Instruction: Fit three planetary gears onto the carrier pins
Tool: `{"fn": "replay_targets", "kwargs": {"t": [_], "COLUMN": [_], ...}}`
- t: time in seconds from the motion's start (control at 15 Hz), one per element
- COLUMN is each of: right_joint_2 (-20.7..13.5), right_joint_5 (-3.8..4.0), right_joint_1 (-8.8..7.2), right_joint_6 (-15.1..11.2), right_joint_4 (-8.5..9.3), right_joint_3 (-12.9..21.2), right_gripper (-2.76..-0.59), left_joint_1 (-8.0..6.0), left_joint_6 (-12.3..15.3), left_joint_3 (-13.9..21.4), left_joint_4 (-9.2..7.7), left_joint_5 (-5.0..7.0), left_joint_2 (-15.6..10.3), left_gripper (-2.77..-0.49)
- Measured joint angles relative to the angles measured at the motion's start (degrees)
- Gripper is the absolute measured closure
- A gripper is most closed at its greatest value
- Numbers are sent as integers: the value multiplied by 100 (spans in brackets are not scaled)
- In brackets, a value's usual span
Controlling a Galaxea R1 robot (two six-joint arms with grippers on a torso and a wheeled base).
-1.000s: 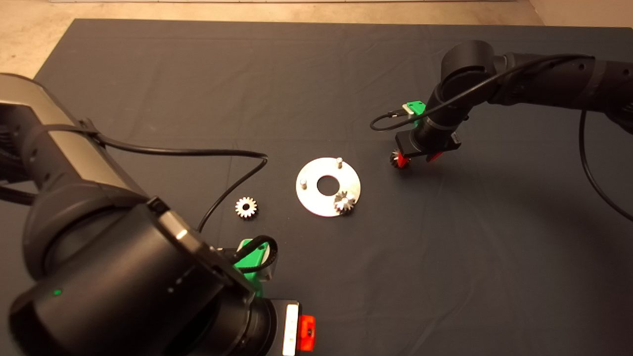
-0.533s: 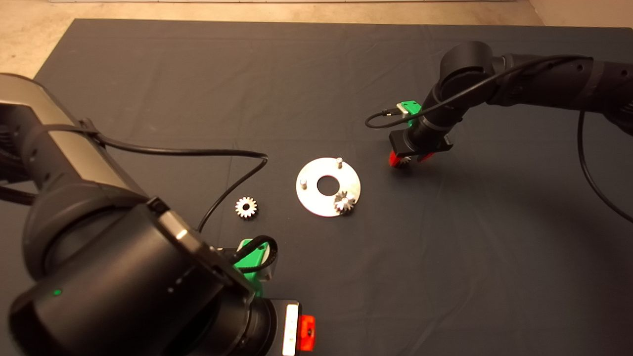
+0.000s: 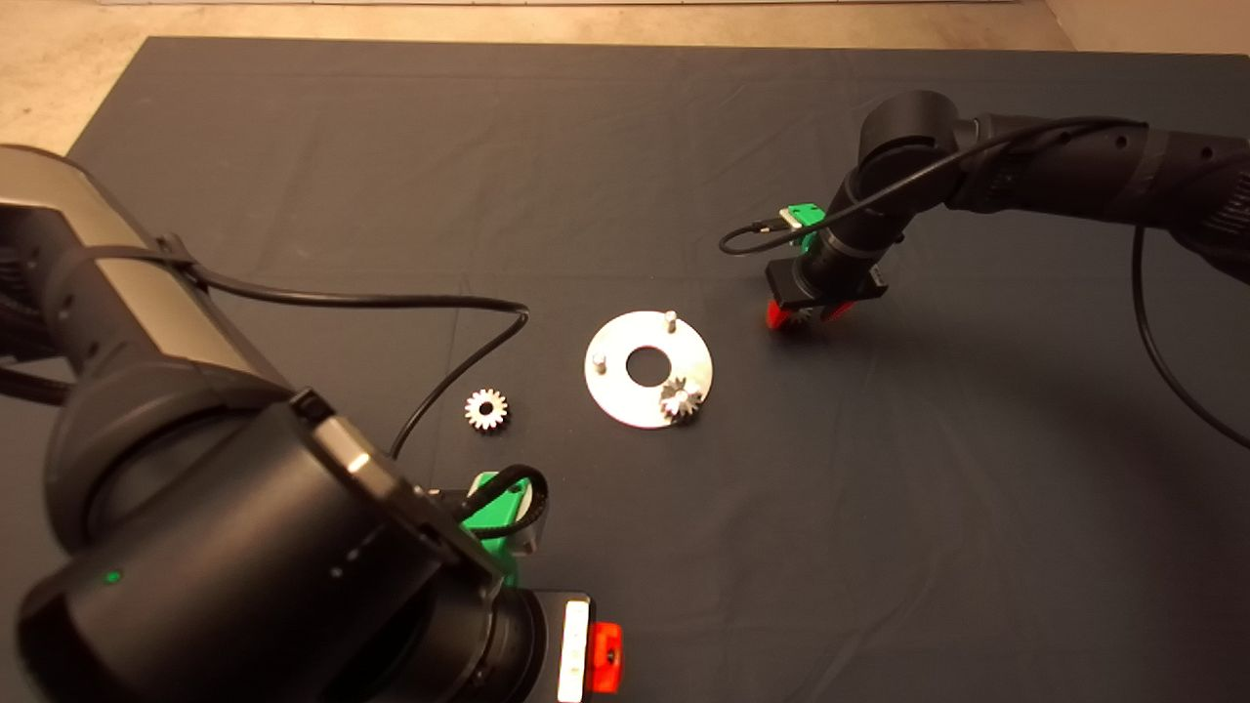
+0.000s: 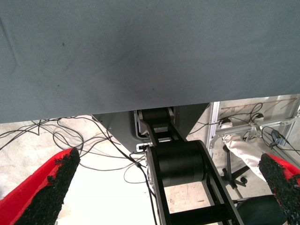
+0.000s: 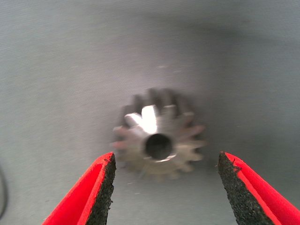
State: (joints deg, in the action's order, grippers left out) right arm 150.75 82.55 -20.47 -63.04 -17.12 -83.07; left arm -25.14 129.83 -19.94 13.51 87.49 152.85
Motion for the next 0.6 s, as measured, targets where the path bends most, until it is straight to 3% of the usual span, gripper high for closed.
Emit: {"fn": "replay_targets", "kwargs": {"t": [0.27, 0.4, 0.6], "right_joint_2": [90, 120, 116], "right_joint_5": [-14, -166, -190], "right_joint_1": [2, 2, 2], "right_joint_6": [17, 20, 22], "right_joint_4": [0, 19, 37], "right_joint_3": [-124, -127, -127], "right_gripper": [-160, -160, -174], "left_joint_1": [0, 0, 0], "left_joint_6": [0, -1, 0], "left_joint_3": [0, 0, 0], "left_joint_4": [0, 0, 0], "left_joint_5": [-1, -1, -1], "left_joint_2": [0, 0, 0], "left_gripper": [-277, -277, -277]}}
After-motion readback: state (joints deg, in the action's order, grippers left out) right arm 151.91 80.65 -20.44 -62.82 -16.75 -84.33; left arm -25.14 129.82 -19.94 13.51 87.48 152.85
